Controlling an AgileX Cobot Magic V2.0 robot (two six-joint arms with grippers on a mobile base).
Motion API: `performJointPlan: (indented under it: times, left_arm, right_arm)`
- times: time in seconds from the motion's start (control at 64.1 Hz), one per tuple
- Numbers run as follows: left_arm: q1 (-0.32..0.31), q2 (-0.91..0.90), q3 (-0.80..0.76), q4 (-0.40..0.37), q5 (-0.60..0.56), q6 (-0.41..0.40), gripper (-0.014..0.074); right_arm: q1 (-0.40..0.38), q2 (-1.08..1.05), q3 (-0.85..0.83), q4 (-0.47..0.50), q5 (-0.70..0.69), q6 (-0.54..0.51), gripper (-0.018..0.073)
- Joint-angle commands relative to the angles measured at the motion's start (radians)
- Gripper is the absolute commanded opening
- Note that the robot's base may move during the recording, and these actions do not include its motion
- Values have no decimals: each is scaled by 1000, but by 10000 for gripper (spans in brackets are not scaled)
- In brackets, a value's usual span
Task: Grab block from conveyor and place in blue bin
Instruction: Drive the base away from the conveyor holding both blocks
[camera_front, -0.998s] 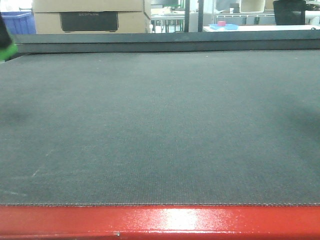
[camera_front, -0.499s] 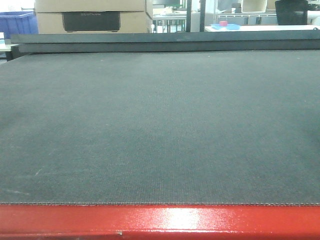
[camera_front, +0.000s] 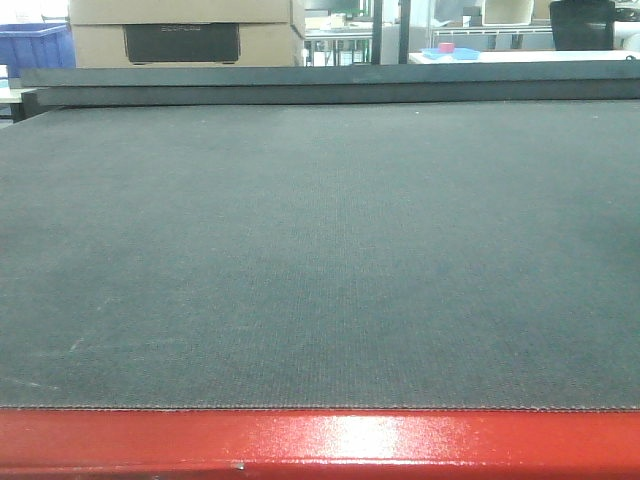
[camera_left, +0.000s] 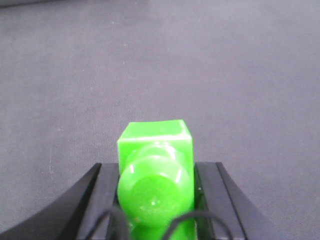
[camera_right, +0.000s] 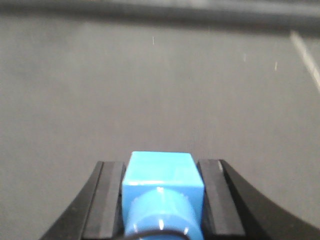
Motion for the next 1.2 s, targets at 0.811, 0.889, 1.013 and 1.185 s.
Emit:
performJointPlan:
  times: [0.811, 0.889, 1.013, 1.185]
  left_arm:
    - [-7, -14, 3, -11, -76, -4, -111]
    - [-7, -14, 3, -11, -79, -4, -111]
    - [-7, -14, 3, -11, -79, -4, -111]
    - [-7, -14, 3, -11, -79, -4, -111]
  right_arm:
    - [7, -4, -26, -9, -15, -10, -162]
    - [7, -4, -26, -9, -15, -10, -162]
    - [7, -4, -26, -9, -15, -10, -162]
    - [7, -4, -26, -9, -15, -10, -162]
